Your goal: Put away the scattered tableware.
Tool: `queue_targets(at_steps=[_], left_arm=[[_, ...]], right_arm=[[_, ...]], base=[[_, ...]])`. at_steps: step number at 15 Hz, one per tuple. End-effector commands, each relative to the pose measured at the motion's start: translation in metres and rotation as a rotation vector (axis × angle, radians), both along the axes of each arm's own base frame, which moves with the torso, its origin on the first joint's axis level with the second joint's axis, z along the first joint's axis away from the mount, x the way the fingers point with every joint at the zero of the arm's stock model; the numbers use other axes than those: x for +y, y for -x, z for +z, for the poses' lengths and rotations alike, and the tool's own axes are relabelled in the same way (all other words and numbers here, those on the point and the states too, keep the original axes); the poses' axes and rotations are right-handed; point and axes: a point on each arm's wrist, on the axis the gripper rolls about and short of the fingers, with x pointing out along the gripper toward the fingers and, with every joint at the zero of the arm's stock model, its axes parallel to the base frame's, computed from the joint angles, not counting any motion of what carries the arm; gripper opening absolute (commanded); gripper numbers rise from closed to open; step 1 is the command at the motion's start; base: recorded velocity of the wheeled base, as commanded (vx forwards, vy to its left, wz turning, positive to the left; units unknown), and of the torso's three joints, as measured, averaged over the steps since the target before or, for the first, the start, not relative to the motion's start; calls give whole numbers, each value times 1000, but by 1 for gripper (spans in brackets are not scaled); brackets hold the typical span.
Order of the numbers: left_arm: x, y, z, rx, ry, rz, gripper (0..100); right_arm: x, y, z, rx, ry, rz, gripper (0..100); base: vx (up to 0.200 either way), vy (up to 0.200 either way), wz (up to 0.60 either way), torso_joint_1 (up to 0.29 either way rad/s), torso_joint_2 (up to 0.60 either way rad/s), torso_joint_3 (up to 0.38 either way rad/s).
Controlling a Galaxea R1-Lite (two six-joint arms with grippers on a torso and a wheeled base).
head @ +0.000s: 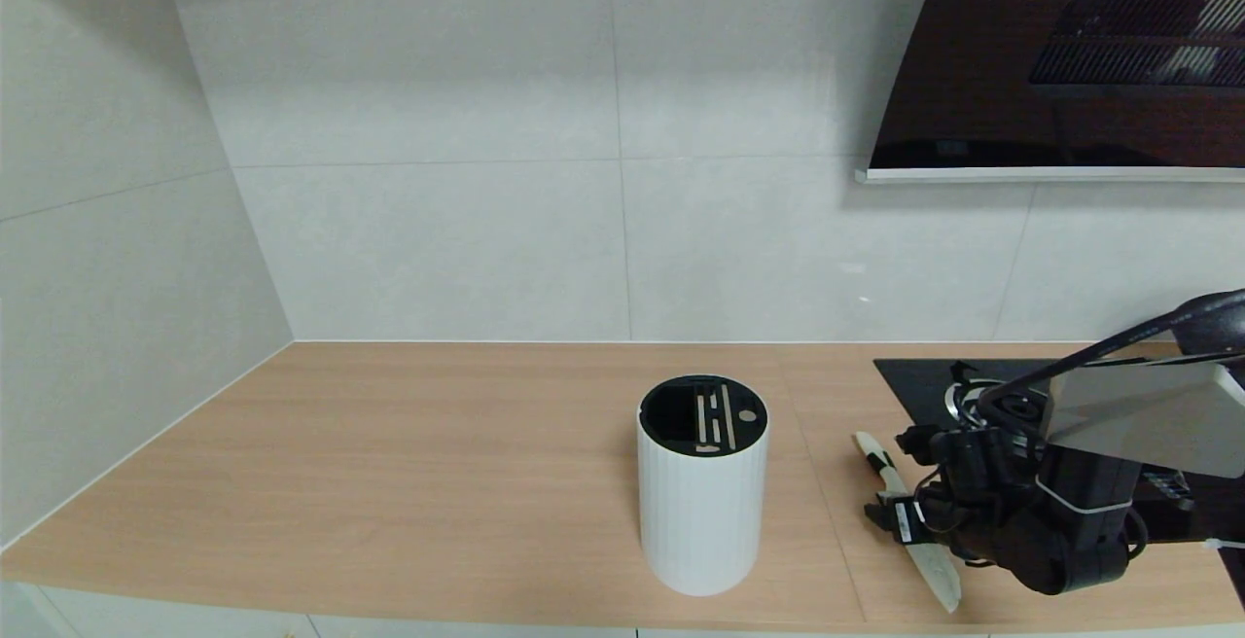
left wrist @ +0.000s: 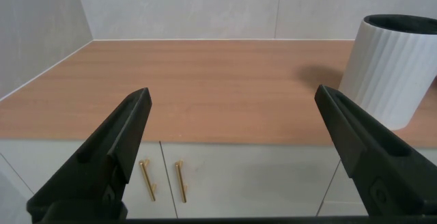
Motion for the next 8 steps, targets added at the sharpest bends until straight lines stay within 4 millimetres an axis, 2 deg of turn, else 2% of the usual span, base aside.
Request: queue_targets(at_steps=[1, 8], left_arm=[[0, 0, 0, 0, 0, 1, 100], [0, 0, 0, 0, 0, 1, 100]], right_arm=[[0, 0, 0, -2, 1, 1, 0], [0, -1, 0, -5, -2, -1, 0]], base=[[0, 0, 0, 0, 0, 0], [0, 0, 0, 0, 0, 0]])
